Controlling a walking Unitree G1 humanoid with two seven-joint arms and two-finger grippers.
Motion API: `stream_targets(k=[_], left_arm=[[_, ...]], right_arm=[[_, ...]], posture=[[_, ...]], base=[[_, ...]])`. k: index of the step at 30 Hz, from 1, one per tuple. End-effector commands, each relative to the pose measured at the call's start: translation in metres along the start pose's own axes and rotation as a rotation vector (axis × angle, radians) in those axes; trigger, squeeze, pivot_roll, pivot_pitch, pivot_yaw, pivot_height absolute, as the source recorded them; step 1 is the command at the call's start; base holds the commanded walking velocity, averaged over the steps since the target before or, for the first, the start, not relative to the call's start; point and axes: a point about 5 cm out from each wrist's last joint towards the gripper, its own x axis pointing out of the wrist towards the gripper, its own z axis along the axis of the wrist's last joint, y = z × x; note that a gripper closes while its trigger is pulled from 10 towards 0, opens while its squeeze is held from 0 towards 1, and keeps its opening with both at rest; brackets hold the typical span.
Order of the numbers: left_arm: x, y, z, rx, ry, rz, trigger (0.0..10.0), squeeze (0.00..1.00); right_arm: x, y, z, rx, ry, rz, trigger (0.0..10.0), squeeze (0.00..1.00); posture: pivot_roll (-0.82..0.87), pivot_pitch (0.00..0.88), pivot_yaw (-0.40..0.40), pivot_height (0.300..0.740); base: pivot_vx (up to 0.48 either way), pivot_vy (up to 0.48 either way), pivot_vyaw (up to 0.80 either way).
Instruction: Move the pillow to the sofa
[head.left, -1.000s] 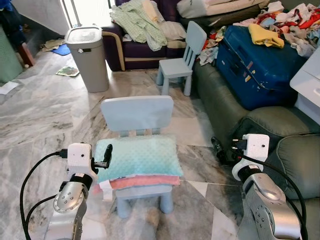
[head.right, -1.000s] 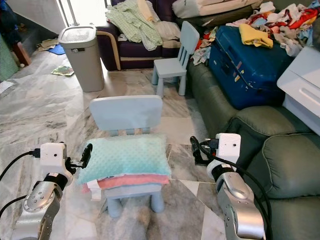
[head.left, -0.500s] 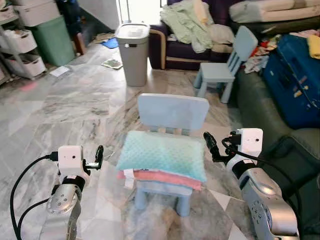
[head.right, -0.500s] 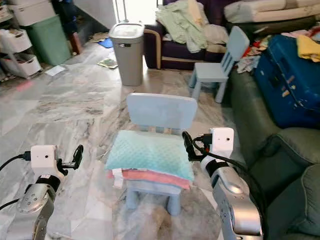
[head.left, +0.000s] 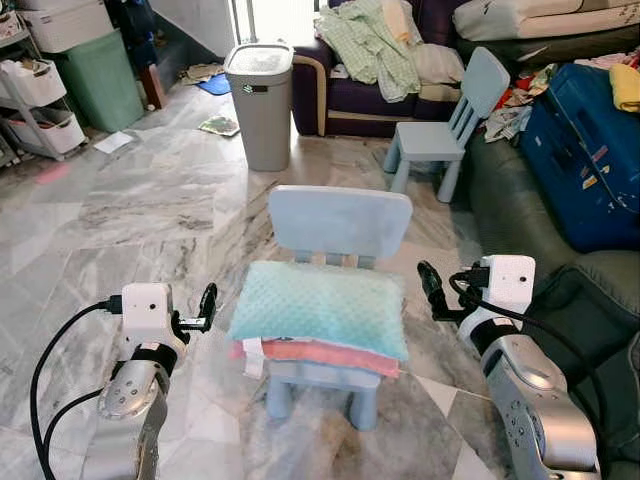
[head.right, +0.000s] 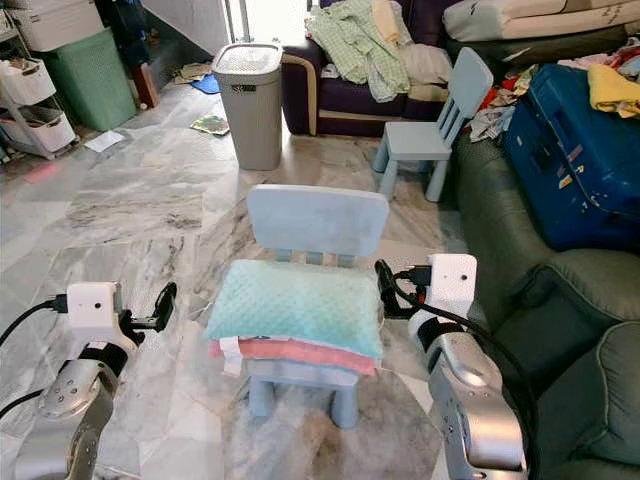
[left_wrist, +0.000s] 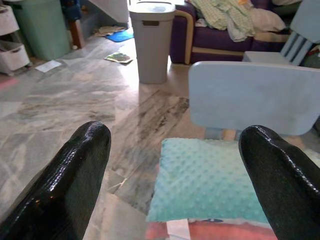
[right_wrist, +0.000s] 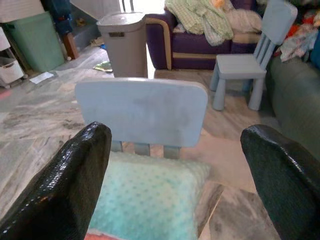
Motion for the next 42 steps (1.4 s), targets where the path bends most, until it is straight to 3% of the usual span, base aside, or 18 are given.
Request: stream_targets(k=[1,2,4,5,42], left_arm=[[0.001,-0.001,0.003,-0.004,-0.004,-0.008,10.0,0.00],[0.001,-0.001,0.003,-0.004,-0.004,-0.008,10.0,0.00],[0.001,-0.002,0.004,-0.006,-0.006,-0.012,10.0,0.00],[0.001,-0.003,0.004,-0.009,-0.005,-0.016,10.0,0.00],[0.000,-0.006,0.001,-0.017,0.020,-0.046,10.0,0.00]], right_arm=[[0.001,0.002,0.010,-0.051,-0.042,0.009,10.0,0.00],[0.001,0.002,0.010,-0.065,-0.034,0.007,10.0,0.00],[-0.001,0.005,0.008,0.049,-0.011,0.074,10.0,0.00],[-0.002,0.005,0.009,0.053,-0.020,0.076,10.0,0.00],[-0.004,0.012,0.010,0.063,-0.015,0.114,10.0,0.00]], posture=[[-0.04,0.000,0.008,0.740],[-0.04,0.000,0.008,0.740],[-0.04,0.000,0.008,0.740],[-0.05,0.000,0.012,0.740],[-0.05,0.000,0.017,0.740]], base=[[0.000,0.000,0.00],[0.000,0.000,0.00],[0.000,0.000,0.00],[0.247,0.000,0.00],[0.319,0.000,0.00]])
